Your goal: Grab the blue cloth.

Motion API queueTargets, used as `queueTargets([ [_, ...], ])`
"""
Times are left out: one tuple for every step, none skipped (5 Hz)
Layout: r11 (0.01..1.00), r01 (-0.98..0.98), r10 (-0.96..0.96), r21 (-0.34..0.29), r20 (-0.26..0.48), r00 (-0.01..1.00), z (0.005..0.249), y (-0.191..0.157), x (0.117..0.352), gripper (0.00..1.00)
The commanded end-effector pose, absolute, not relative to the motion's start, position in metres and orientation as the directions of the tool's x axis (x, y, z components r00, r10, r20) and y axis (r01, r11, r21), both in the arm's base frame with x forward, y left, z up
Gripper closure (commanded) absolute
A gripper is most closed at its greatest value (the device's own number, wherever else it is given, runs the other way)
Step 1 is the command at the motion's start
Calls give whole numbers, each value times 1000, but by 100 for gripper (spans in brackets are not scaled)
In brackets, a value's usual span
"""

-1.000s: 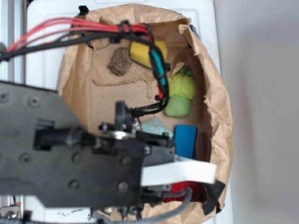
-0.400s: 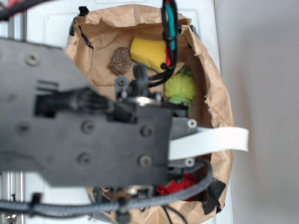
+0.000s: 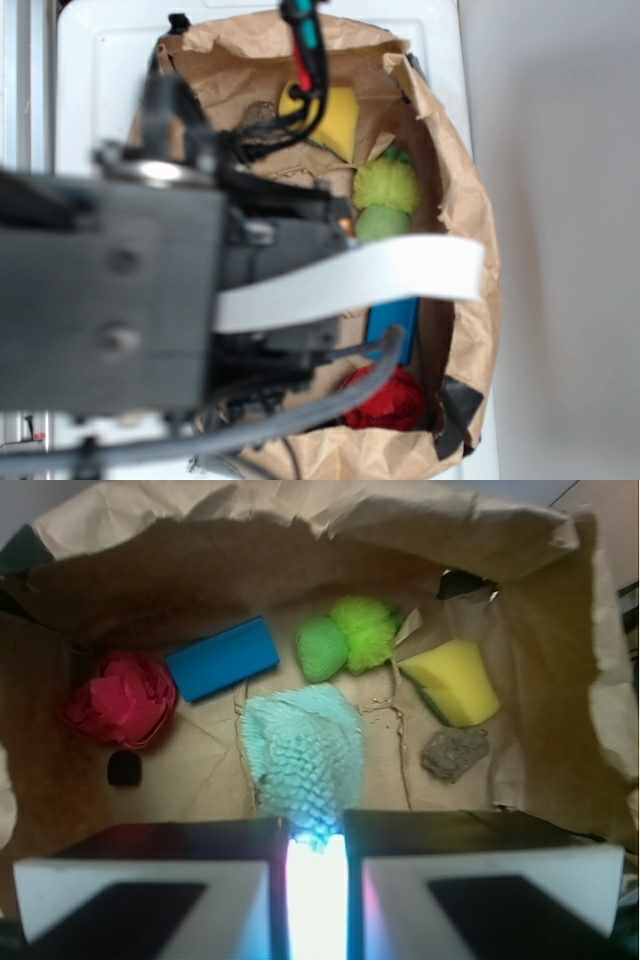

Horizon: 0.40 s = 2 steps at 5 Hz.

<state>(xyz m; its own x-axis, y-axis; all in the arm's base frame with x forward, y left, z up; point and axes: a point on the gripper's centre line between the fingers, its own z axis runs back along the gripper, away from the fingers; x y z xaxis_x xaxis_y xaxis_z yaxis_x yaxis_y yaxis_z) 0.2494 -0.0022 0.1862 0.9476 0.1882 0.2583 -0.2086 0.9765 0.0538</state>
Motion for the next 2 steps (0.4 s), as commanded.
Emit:
queueTargets([
  [974, -216, 180, 72, 336, 925, 204, -3, 255, 100],
  [971, -218, 172, 101, 339, 925, 200, -6, 257, 100],
])
